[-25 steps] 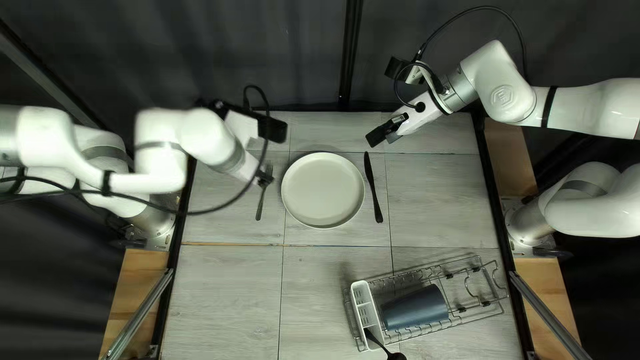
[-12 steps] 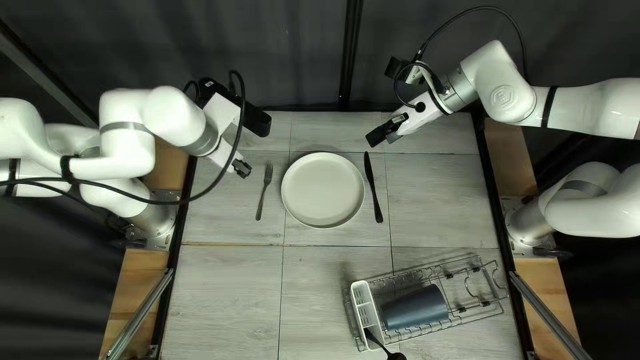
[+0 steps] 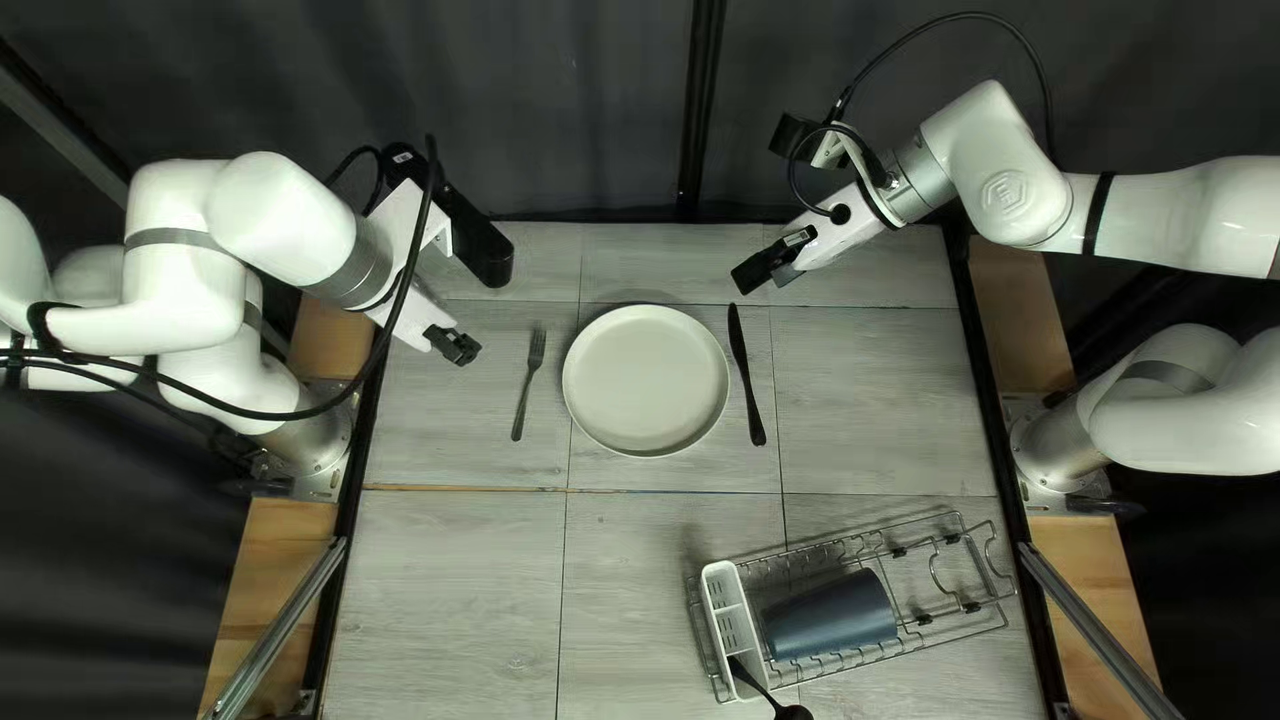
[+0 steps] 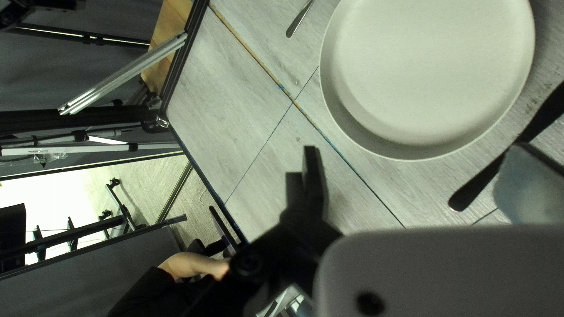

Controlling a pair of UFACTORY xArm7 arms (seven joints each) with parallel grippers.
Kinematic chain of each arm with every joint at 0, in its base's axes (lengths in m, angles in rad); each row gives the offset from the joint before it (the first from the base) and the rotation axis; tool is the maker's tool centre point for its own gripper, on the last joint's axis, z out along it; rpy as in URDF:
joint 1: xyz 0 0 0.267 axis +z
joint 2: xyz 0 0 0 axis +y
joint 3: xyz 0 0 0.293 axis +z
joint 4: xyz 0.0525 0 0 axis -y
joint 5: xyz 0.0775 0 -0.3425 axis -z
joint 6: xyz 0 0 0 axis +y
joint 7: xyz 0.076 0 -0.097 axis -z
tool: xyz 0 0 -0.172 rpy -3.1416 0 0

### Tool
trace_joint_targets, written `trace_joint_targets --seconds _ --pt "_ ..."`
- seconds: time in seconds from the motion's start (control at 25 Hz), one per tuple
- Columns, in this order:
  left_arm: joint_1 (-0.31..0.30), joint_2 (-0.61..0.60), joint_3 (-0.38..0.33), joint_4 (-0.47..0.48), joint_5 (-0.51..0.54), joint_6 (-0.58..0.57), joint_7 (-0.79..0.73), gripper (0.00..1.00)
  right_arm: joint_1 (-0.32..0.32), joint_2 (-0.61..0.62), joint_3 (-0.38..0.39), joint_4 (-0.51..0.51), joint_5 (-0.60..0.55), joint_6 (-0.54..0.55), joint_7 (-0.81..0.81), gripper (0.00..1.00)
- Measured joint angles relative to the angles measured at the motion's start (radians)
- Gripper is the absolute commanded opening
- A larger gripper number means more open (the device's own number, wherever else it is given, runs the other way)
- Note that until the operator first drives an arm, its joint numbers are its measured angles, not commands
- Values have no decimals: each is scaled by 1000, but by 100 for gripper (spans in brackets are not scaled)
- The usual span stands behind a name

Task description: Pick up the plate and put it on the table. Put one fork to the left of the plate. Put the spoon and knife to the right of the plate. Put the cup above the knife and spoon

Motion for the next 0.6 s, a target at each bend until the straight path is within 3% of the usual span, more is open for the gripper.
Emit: trace_joint_targets --seconds 0.16,0.28,0.48,0.6 --pt "0 0 0 0 0 0 0 100 -1 -24 1 -19 -29 22 3 100" --pt "0 0 0 0 0 0 0 100 -6 -119 17 -78 -132 112 46 100" --pt "0 0 0 0 0 0 0 100 -4 -272 113 -90 -336 317 197 100" --pt "0 0 0 0 0 0 0 100 21 -306 200 -37 -407 411 268 100"
